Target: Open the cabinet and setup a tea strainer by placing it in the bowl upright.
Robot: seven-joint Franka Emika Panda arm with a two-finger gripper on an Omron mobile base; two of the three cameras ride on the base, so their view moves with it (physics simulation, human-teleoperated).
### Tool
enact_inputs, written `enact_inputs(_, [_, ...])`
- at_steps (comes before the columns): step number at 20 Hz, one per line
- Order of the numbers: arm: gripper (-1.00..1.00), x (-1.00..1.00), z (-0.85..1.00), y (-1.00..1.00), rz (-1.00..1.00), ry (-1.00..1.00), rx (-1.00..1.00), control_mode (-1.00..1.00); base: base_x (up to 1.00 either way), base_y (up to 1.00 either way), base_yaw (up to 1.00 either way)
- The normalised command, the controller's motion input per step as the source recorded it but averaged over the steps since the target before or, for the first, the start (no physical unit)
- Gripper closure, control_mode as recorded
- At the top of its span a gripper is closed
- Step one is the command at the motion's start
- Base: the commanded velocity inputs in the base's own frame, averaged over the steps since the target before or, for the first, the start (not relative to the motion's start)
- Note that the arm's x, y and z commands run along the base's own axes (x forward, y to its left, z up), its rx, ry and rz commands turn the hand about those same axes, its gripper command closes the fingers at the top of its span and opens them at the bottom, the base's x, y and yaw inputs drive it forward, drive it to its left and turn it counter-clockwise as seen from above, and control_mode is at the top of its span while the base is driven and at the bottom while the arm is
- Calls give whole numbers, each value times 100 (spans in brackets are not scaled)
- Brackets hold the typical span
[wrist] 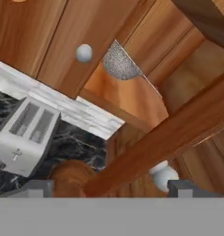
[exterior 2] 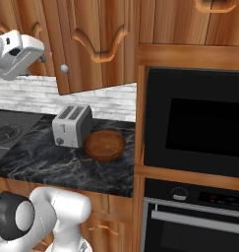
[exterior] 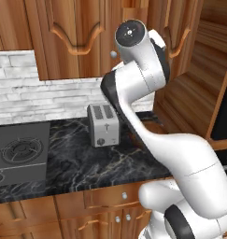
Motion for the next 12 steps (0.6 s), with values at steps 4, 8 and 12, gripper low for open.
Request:
enact_inputs(4, [-100,31,0,0,0,10,-53,-100,0,0,0])
enact_inputs(8, [-100,19,0,5,1,14,-54,-100,0,0,0])
enact_inputs(12, [-100,15,-16,1,0,24,-41,-100,0,0,0])
